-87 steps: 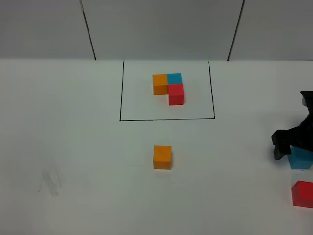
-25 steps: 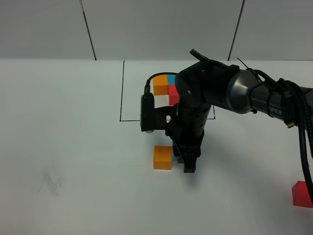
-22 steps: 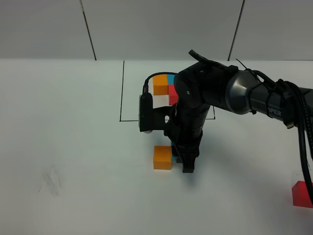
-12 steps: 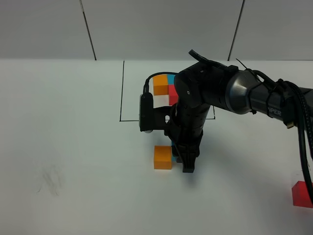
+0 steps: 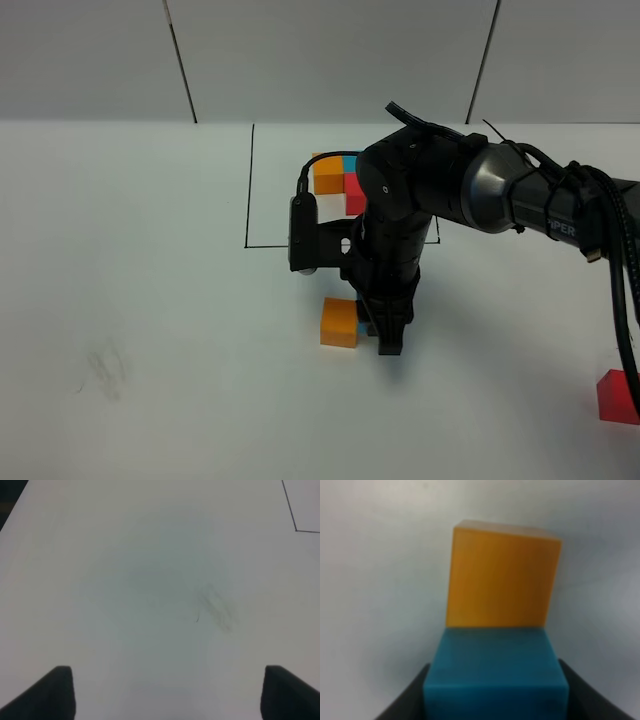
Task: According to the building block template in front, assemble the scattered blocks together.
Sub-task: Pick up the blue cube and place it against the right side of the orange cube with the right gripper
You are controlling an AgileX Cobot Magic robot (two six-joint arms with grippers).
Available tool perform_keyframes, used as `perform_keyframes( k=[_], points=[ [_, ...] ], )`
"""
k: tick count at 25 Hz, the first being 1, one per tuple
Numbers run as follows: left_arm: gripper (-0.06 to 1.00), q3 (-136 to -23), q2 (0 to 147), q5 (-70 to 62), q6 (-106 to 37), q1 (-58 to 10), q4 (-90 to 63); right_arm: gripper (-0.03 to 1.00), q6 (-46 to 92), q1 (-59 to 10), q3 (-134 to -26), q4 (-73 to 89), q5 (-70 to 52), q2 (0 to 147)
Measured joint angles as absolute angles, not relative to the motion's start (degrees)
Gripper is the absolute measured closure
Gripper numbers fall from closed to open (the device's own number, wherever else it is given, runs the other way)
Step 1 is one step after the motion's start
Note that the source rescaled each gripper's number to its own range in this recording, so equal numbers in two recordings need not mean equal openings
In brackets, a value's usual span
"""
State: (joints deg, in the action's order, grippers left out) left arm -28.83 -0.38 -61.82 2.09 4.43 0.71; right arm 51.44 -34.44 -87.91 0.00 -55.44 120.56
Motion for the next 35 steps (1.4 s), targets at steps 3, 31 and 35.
perform_keyframes(
  k=[3,31,35],
  points=[
    [0.29,-28.83,-0.38,-61.82,2.09,4.43,0.71,0.77,50.34,-34.44,-87.91,-0.57,-55.64,120.56],
    [0.29,-28.83,-0.38,-61.82,2.09,4.43,0.71,0.77,46.91,-33.49,-87.91,-2.94,-57.90,121.12],
    [0.29,-28.83,-0.38,-61.82,2.09,4.43,0.71,0.77,46.77,-33.31,-87.91,-2.95,-57.90,122.77]
  ],
)
